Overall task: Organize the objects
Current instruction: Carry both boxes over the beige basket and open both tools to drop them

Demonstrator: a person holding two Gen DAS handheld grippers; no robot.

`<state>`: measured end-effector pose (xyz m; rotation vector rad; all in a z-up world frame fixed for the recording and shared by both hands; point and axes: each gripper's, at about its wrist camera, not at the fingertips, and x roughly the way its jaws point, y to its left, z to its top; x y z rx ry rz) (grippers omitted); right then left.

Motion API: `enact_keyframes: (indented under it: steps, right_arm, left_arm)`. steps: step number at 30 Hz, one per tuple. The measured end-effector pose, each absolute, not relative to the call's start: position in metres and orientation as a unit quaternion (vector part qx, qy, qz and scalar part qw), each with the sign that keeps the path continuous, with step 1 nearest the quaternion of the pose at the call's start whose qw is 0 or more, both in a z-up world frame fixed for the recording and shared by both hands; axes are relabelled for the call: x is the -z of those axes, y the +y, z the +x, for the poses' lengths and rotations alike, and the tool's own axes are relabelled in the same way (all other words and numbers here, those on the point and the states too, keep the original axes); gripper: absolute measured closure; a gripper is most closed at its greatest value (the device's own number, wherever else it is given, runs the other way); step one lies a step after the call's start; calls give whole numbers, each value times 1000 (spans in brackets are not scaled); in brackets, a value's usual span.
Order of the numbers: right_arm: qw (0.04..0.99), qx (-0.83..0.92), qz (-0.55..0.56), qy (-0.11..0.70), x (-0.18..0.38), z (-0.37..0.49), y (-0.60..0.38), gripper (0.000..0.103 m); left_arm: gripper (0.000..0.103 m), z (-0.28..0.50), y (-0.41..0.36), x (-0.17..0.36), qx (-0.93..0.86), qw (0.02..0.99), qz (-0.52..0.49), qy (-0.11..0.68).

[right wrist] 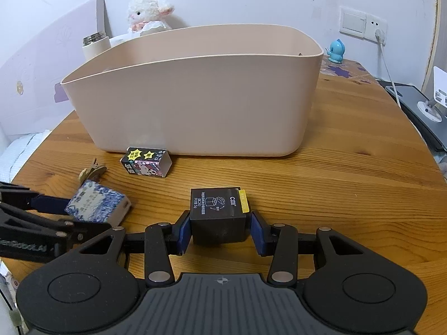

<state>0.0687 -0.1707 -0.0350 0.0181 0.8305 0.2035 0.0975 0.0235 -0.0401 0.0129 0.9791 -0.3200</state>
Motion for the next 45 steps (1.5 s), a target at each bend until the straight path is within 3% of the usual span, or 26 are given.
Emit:
enact_keyframes:
  steps: [13, 32, 45]
  right_arm:
    - [919, -105, 12, 379, 14, 57, -176, 62]
    - [965, -90, -6, 246, -96, 82, -184, 62]
    - [954, -56, -15, 294, -83, 164, -169, 62]
  left_arm:
    - [39, 84, 17, 21, 169, 876, 11, 451]
    - [39, 115, 19, -91, 122, 947, 23, 296]
    - [39, 206, -6, -46, 44, 928, 66, 363]
